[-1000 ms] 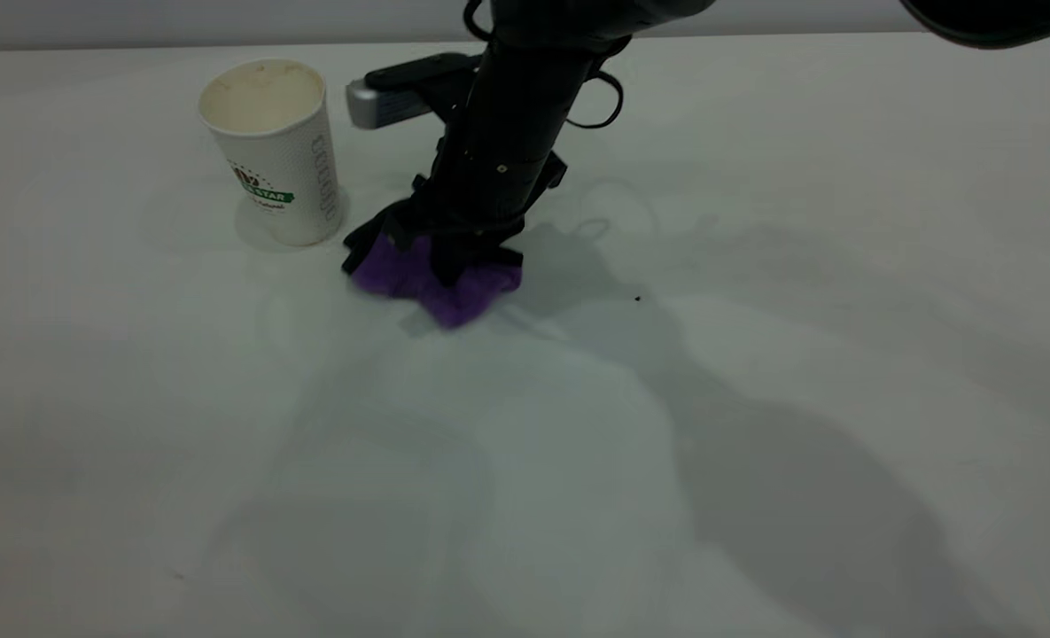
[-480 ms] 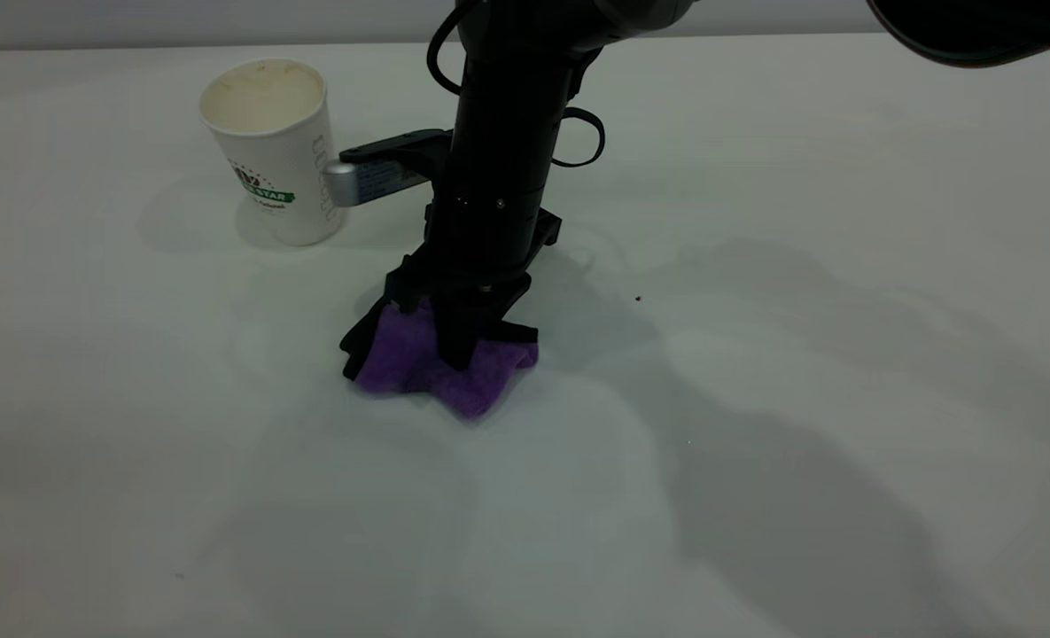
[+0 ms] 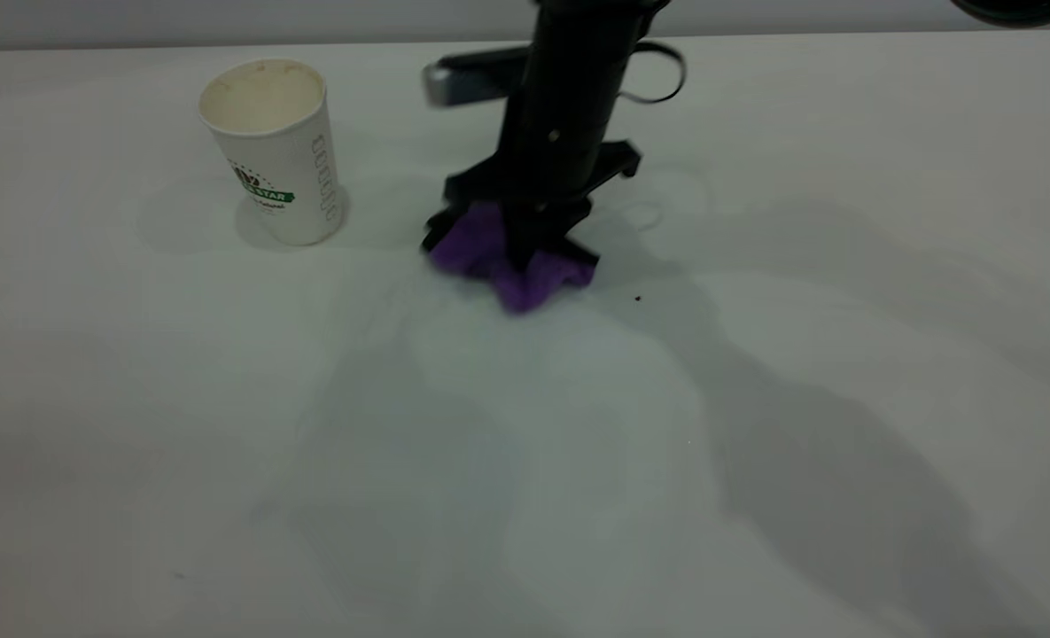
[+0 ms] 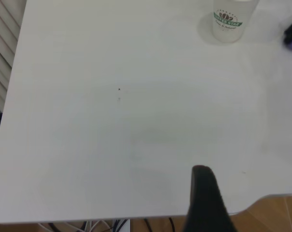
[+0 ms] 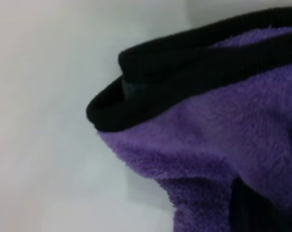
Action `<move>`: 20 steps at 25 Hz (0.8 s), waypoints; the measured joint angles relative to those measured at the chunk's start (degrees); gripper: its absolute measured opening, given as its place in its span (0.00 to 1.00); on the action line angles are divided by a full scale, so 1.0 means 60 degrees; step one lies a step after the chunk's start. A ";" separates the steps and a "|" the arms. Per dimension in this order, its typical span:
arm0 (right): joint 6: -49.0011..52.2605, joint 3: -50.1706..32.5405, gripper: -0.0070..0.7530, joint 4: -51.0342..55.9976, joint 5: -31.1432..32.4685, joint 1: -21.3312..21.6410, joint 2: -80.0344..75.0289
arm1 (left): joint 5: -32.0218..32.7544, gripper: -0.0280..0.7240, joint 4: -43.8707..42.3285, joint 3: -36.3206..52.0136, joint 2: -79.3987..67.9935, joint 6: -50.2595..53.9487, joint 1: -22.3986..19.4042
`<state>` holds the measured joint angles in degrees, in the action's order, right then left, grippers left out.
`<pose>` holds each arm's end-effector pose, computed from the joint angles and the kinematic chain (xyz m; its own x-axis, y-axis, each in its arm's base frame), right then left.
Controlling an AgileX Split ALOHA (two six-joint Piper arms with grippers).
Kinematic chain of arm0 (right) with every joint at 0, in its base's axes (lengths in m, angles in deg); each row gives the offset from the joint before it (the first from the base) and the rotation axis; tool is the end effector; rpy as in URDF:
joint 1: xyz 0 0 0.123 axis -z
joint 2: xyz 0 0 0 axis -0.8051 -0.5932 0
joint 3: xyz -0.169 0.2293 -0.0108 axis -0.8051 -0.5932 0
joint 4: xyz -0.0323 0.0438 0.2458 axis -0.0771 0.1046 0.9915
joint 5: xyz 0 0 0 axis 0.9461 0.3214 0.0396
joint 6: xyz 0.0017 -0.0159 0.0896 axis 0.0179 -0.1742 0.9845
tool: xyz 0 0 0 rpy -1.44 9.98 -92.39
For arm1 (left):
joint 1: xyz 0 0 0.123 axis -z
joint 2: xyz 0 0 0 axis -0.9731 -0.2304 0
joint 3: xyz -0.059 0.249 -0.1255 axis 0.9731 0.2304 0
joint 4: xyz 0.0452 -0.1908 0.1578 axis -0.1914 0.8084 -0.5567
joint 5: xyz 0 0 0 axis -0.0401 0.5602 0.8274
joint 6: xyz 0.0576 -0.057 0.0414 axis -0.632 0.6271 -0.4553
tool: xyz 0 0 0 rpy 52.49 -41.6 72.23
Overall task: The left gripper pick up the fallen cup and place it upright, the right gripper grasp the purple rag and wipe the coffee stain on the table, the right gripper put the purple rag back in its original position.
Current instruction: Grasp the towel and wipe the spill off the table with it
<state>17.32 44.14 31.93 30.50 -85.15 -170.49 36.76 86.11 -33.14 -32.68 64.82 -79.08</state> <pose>0.4447 0.2921 -0.0078 -0.8765 -0.4215 -0.2325 -0.4670 0.8616 0.1989 -0.0101 -0.0023 0.2684 -0.5099 0.0579 -0.8583 0.0159 0.9982 0.0579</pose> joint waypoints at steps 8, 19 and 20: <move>0.0255 0.0539 0.11 0.0794 -0.0802 0.0043 -0.0265 | 0.0000 0.74 0.0000 0.0000 0.0000 0.0000 0.0000; 0.0082 0.0587 0.11 -0.0715 0.0171 -0.0664 -0.0245 | 0.0000 0.74 0.0000 0.0000 0.0000 0.0000 0.0000; 0.0292 0.0599 0.11 -0.1220 0.0324 -0.0616 -0.0224 | 0.0000 0.74 0.0000 0.0000 0.0000 0.0000 0.0000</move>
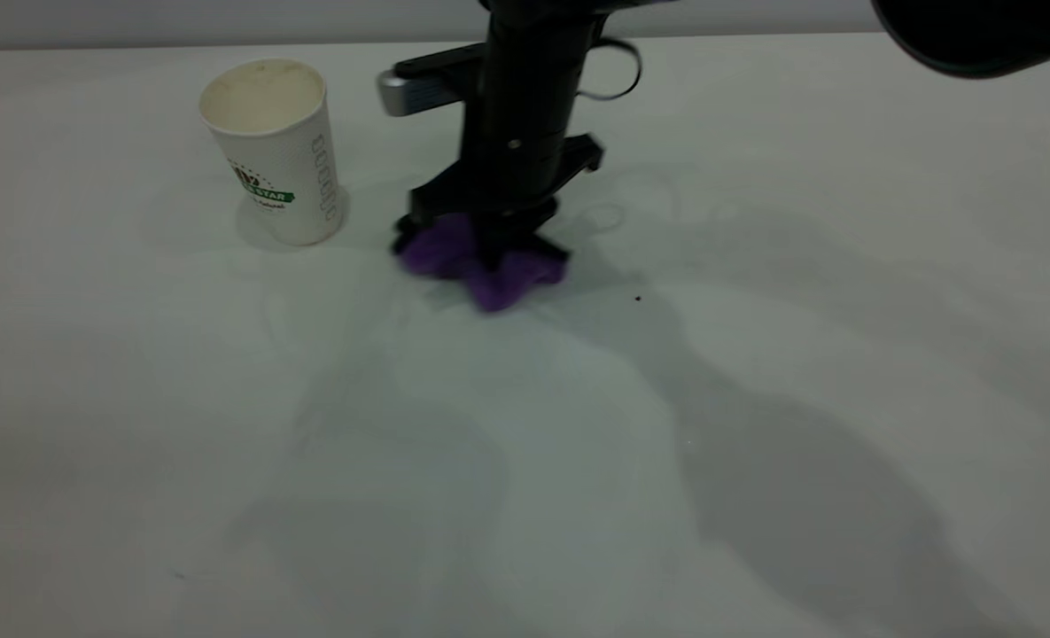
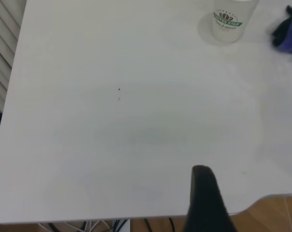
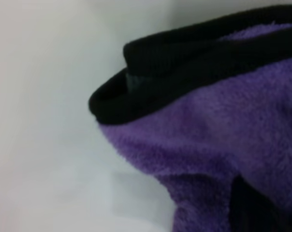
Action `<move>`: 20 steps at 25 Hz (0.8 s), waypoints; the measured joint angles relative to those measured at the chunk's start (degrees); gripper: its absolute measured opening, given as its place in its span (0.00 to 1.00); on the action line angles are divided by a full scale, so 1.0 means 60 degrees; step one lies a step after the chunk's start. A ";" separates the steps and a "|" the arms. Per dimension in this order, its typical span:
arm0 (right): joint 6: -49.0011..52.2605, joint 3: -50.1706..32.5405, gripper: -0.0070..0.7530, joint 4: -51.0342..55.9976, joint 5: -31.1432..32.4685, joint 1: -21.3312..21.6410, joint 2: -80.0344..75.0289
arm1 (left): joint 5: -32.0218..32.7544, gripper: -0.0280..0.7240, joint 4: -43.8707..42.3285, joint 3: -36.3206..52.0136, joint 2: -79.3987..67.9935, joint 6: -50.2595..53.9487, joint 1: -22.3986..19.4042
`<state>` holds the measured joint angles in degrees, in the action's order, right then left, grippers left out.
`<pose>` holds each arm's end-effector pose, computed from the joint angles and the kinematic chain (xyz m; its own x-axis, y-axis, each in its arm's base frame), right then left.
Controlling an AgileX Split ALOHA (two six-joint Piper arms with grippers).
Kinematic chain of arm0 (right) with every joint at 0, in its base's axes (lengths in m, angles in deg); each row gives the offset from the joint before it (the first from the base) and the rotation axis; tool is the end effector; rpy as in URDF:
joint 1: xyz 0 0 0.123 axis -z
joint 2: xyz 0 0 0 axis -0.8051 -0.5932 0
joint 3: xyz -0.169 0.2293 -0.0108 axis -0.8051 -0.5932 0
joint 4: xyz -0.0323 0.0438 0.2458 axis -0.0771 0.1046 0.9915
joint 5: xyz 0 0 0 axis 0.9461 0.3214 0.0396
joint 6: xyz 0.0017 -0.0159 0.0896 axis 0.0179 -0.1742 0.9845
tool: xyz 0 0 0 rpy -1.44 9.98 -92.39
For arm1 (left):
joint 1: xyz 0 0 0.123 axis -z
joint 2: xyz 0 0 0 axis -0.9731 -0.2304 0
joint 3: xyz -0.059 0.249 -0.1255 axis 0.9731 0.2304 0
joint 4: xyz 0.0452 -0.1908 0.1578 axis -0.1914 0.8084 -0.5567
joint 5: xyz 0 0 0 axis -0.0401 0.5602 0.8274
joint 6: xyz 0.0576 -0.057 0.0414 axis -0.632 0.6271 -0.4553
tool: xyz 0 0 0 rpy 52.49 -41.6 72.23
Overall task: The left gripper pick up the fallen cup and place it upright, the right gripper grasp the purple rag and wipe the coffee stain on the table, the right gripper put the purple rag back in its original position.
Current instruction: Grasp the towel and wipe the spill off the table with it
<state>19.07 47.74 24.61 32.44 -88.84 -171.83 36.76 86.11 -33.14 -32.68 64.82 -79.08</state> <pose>0.4337 0.3162 -0.0064 -0.8153 -0.5263 -0.2416 -0.5600 0.8227 0.0975 -0.0101 -0.0023 0.2684 -0.5099 0.0579 -0.8583 0.0159 0.9982 0.0579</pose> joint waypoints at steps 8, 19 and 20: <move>0.0760 0.0080 0.12 -0.2707 0.1165 0.1550 0.0021 | 0.0000 0.74 0.0000 0.0000 0.0000 0.0000 0.0000; -0.0286 0.0072 0.13 -0.1228 0.3003 0.3941 -0.0015 | 0.0000 0.74 0.0000 0.0000 0.0000 0.0000 0.0000; -0.0499 0.0072 0.13 -0.1028 0.3002 0.4036 -0.0024 | 0.0000 0.74 0.0000 0.0000 0.0000 0.0000 0.0000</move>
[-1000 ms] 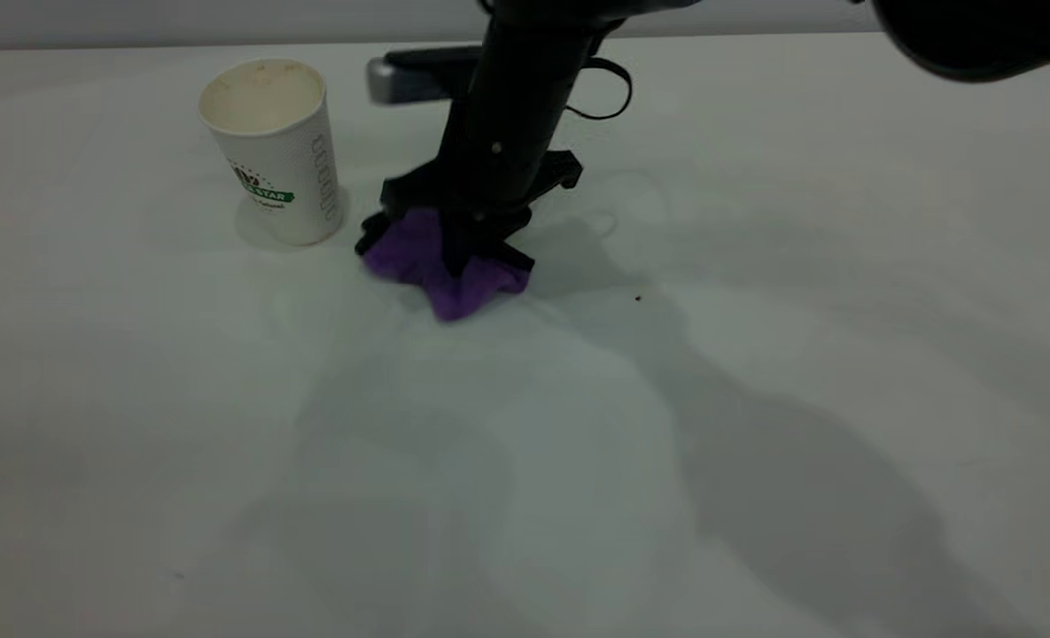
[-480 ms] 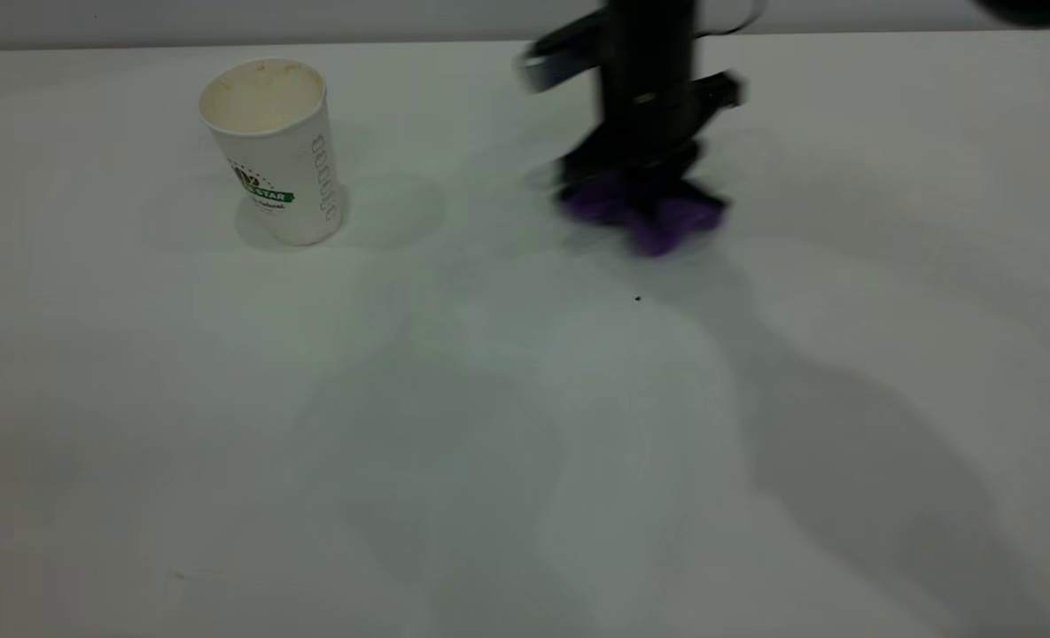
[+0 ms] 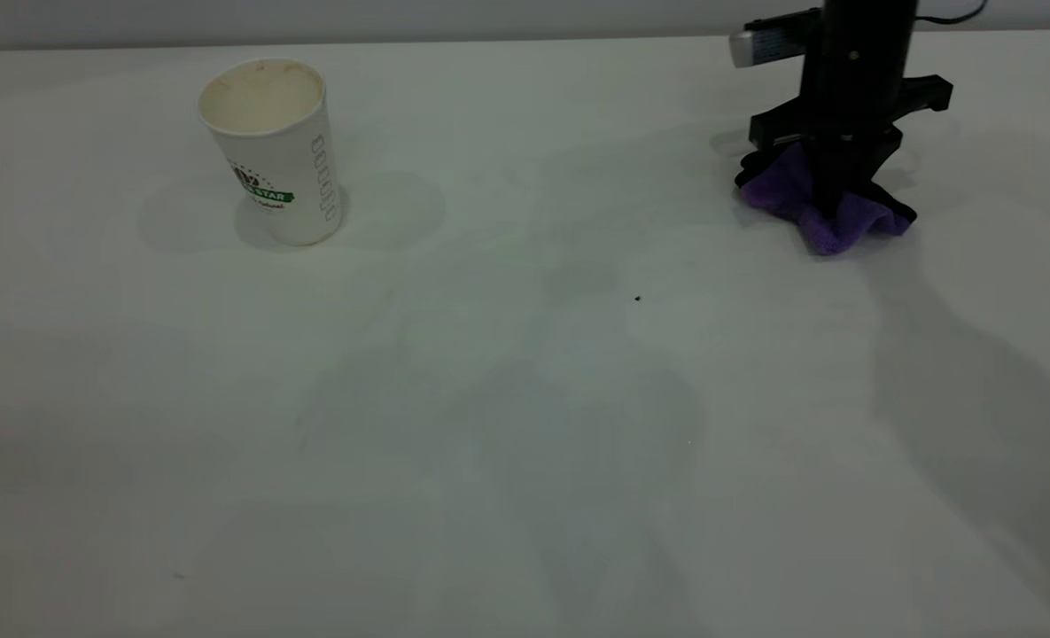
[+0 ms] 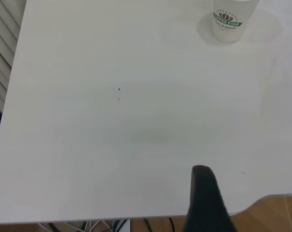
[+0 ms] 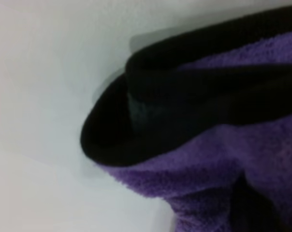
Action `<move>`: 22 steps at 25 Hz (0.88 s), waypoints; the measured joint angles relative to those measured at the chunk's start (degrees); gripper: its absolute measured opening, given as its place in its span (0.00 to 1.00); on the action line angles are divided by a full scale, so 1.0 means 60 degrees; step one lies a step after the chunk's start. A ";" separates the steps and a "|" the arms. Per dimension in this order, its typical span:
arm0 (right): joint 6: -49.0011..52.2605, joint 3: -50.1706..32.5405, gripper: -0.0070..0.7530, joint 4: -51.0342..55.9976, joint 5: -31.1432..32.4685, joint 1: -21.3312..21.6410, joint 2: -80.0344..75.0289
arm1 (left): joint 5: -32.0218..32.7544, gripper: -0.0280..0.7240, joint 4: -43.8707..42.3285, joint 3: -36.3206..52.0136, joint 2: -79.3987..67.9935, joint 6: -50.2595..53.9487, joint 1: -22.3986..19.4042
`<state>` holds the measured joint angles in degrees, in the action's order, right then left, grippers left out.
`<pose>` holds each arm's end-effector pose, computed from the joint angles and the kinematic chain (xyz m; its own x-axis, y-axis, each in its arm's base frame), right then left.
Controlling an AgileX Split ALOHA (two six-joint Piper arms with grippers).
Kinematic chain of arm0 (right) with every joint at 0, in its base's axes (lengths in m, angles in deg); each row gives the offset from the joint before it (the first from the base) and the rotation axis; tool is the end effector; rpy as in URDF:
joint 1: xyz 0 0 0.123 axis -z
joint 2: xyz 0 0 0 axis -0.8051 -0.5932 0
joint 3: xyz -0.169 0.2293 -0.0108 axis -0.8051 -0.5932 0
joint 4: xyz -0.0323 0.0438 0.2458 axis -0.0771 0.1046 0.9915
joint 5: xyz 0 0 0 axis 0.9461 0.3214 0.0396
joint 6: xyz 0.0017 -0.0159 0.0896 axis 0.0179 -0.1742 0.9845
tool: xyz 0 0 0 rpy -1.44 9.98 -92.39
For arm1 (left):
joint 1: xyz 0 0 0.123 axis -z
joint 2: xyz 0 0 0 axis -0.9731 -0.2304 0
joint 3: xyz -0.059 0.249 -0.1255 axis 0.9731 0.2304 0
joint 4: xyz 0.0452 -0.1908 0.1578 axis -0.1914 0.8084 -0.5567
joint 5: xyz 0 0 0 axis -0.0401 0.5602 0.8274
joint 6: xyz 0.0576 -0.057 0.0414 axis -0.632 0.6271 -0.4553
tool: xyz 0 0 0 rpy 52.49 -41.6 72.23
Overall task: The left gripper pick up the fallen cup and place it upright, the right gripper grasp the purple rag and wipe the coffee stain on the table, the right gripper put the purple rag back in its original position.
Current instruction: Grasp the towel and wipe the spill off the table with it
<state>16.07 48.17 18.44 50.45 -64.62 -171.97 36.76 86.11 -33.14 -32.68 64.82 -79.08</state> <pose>0.4996 0.0981 -0.0088 -0.9598 -0.2735 0.0637 -0.2730 0.9619 0.0164 -0.0101 -0.0023 0.2684 -0.5099 0.0579 -0.8583 0.0159 0.9982 0.0579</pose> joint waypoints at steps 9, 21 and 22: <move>-0.0206 0.0009 0.16 0.0952 0.0246 -0.0017 -0.0026 | 0.0000 0.74 0.0000 0.0000 0.0000 0.0009 0.0000; -0.0356 -0.0036 0.71 0.1372 0.0393 -0.0453 0.0091 | 0.0000 0.74 0.0000 0.0000 0.0000 0.0009 0.0000; -0.0355 -0.0083 0.75 0.1391 0.0384 -0.0453 0.0191 | 0.0000 0.74 0.0000 0.0000 0.0000 0.0009 0.0000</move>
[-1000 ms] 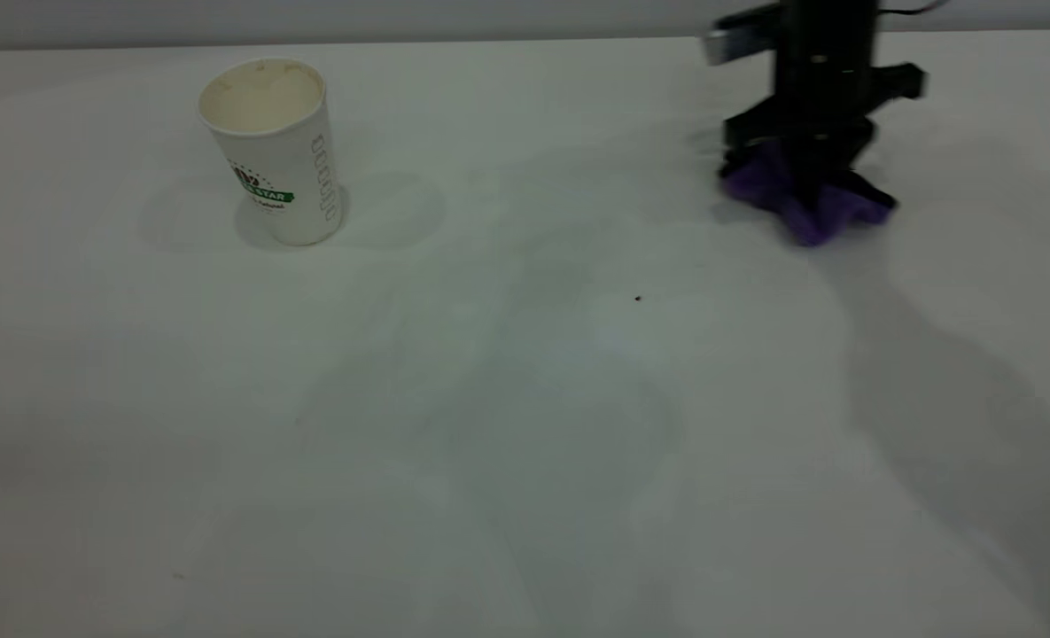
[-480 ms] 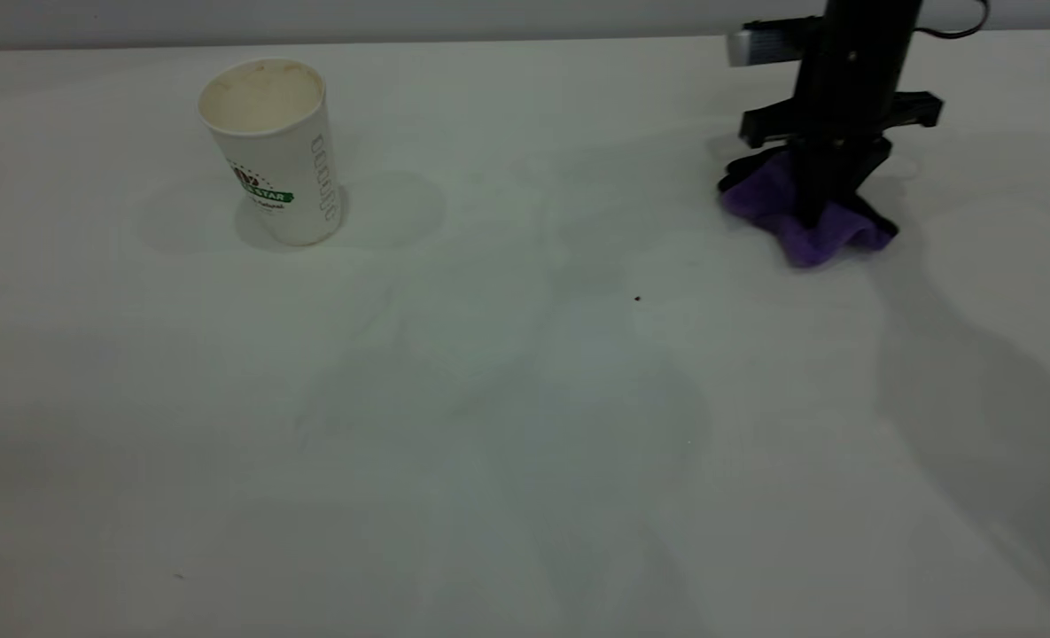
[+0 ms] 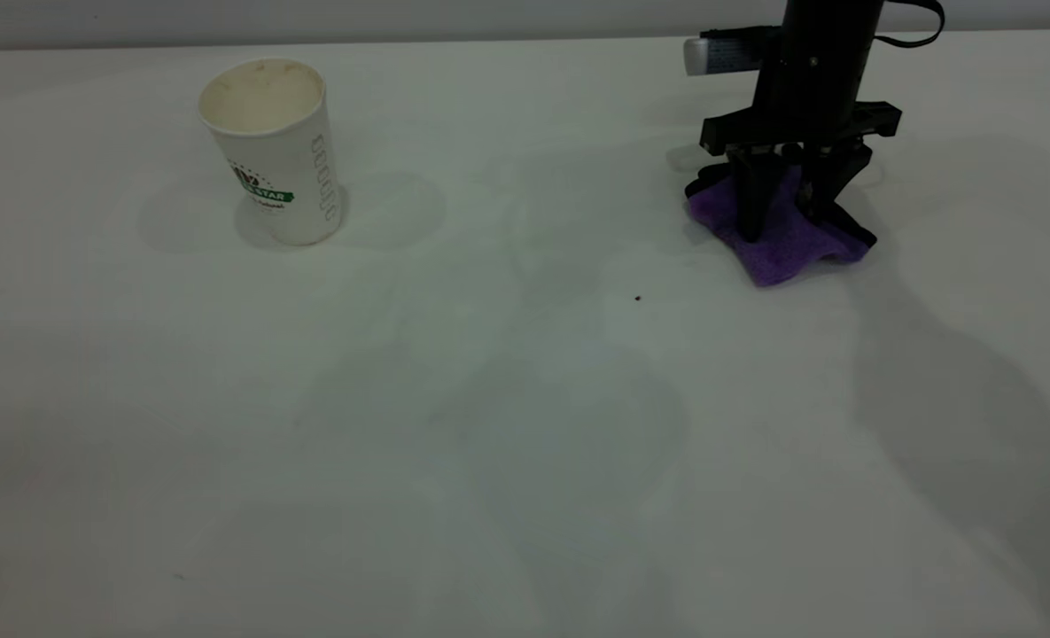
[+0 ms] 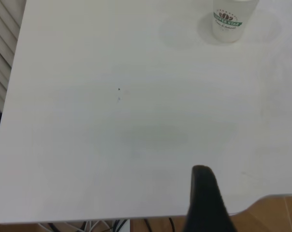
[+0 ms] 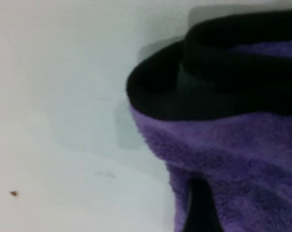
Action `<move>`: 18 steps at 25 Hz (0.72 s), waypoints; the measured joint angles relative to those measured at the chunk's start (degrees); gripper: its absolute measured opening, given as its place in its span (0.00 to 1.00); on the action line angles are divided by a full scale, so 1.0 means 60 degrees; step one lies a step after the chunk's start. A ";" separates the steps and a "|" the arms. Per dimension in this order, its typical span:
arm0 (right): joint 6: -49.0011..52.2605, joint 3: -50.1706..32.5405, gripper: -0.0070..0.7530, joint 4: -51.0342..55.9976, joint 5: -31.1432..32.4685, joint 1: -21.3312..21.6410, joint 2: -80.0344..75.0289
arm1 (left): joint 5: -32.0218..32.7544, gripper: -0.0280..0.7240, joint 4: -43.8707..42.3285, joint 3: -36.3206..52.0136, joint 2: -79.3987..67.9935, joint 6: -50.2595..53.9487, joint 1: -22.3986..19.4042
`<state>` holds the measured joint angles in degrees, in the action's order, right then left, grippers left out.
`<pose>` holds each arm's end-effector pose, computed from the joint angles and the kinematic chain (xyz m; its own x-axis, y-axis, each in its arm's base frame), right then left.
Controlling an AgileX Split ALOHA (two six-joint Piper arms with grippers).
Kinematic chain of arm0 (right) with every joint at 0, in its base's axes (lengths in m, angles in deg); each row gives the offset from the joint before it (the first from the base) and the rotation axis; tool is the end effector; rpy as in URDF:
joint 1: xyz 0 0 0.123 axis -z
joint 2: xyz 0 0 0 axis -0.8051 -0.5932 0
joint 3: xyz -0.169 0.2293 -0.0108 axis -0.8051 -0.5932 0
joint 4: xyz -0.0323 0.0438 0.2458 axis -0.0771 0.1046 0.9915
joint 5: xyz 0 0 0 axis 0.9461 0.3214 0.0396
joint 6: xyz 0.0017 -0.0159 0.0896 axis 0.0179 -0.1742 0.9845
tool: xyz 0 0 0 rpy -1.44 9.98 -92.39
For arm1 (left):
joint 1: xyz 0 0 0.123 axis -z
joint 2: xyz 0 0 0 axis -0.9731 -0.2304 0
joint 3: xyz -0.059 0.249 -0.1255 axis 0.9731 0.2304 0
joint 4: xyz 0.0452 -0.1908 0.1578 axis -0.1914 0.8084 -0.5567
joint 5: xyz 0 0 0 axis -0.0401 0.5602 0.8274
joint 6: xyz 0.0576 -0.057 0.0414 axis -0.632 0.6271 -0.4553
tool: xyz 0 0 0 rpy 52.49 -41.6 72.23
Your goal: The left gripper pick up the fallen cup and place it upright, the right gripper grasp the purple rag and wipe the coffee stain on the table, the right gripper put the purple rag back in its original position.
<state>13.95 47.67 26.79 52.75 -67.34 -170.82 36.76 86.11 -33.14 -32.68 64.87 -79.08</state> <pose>0.4893 0.1333 0.0006 -0.9491 -0.3049 0.0788 -0.2907 0.9446 0.1526 -0.0101 -0.0023 0.2684 -0.5099 0.0570 -0.8583 0.0154 0.9982 0.0572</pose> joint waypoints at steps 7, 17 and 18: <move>0.0151 -0.0093 0.76 0.0428 -0.0037 -0.0009 0.1966 | 0.0000 0.74 0.0000 0.0000 0.0000 0.0000 0.0000; 0.0538 -0.0598 0.72 0.0599 0.0078 -0.0443 0.6400 | 0.0000 0.74 0.0000 0.0000 0.0000 0.0000 0.0000; 0.0577 -0.0915 0.72 0.0622 0.0091 -0.0537 0.6919 | 0.0000 0.74 0.0000 0.0000 0.0000 0.0000 0.0000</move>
<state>17.41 42.18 30.52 53.30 -70.56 -129.31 36.76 86.11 -33.14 -32.68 64.87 -79.08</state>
